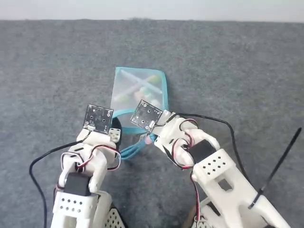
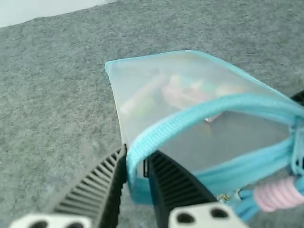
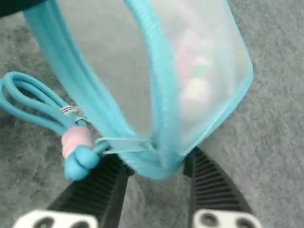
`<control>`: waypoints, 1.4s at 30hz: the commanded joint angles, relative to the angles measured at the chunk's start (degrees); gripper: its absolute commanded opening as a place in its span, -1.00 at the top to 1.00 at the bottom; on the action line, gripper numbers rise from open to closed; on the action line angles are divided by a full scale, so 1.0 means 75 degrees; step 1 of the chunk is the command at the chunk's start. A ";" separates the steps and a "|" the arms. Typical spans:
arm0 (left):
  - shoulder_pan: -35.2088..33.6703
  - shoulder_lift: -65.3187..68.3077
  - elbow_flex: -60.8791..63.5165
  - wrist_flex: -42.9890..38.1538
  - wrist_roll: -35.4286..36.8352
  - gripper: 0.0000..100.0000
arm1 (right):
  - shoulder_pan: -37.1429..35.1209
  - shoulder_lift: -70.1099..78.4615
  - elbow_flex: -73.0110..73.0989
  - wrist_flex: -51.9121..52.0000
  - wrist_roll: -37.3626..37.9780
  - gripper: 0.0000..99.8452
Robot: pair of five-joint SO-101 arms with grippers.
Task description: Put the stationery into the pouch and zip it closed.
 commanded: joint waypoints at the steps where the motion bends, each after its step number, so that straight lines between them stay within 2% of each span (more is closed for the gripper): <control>1: 0.0199 -0.0023 -0.0240 -0.0176 -0.0059 0.91 | -0.0498 -0.0416 -0.0680 -0.0135 -0.0082 0.95; 2: 0.0305 -0.0023 -0.0240 -0.0164 -0.0059 0.91 | -0.0486 -0.0416 -0.0692 -0.0252 -0.0082 1.00; 9: 0.1430 -0.0059 0.0170 -0.0176 -0.0598 0.91 | -0.0416 -0.0334 -0.1102 -0.0252 -0.0117 0.98; 15: 0.1453 -0.0070 0.0123 -0.0199 -0.0574 0.89 | 0.0557 -0.0334 -0.1114 -0.0170 -0.0938 0.99; 21: 0.0621 -0.0070 0.0100 -0.0551 -0.0539 0.79 | 0.1190 -0.0346 -0.0750 -0.0193 -0.0973 0.99; 27: -0.0504 -0.0070 -0.0100 -0.0926 0.0328 0.77 | 0.1201 -0.0346 -0.0621 -0.0147 -0.1008 0.99; 34: -0.2004 -0.0070 -0.0545 -0.0914 0.1395 0.45 | 0.1201 -0.0334 -0.0621 0.0064 -0.1219 0.99; 40: -0.2098 -0.0070 -0.0791 -0.0551 0.1418 0.52 | 0.1213 -0.0334 -0.0621 0.0182 -0.1278 0.99; 42: -0.2426 -0.0070 -0.0932 -0.0492 0.1418 0.52 | 0.1213 -0.0334 -0.0621 0.0182 -0.1407 0.99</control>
